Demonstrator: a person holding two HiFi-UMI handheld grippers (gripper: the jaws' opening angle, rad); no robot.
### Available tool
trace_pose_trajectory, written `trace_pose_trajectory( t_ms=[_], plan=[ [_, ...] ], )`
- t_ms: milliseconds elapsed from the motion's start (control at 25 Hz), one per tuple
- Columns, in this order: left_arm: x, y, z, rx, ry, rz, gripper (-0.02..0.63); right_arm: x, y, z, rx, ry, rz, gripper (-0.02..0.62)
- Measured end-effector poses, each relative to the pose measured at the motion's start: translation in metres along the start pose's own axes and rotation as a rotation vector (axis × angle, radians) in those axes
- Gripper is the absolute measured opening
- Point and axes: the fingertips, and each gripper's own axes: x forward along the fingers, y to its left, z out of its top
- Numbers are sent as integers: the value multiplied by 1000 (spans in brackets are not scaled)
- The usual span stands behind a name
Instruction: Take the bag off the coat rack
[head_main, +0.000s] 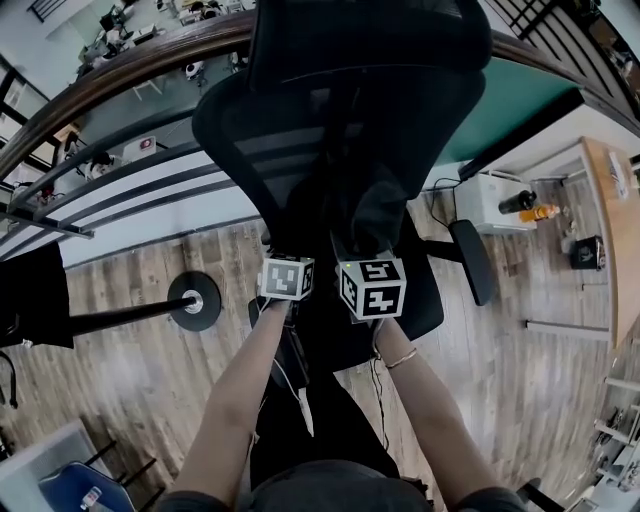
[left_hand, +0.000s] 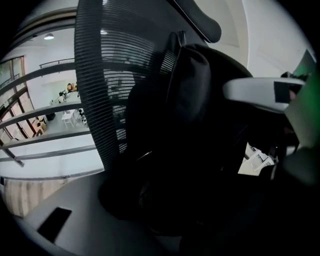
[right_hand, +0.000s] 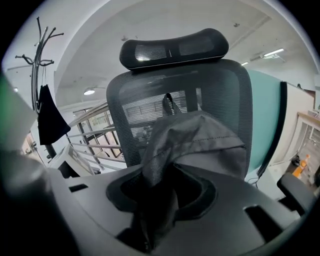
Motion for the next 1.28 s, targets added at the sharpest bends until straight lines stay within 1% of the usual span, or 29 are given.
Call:
trace_pose_trajectory(
  t_ms=[240, 400, 560, 920, 1040, 1120, 1280],
  plan=[
    [-27, 1, -2, -27, -32, 5, 189, -2, 13, 0, 22, -1, 38, 211],
    [-46, -3, -2, -43, -65, 5, 189, -16, 16, 2, 39, -23, 44, 230],
    [-61, -1, -2, -42, -109, 9, 189, -31, 18, 1, 48, -42, 28, 230],
    [-107, -10, 11, -13, -214, 12, 184, -62, 29, -4, 110, -86, 11, 195],
    [-125, -12, 15, 1, -252, 19, 157, -78, 37, -2, 116, -106, 2, 173],
    [-137, -12, 16, 6, -275, 21, 140, -89, 41, 0, 116, -127, -12, 136],
    [-162, -12, 15, -6, -325, 18, 110, -107, 53, -1, 115, -147, -3, 125]
  ],
)
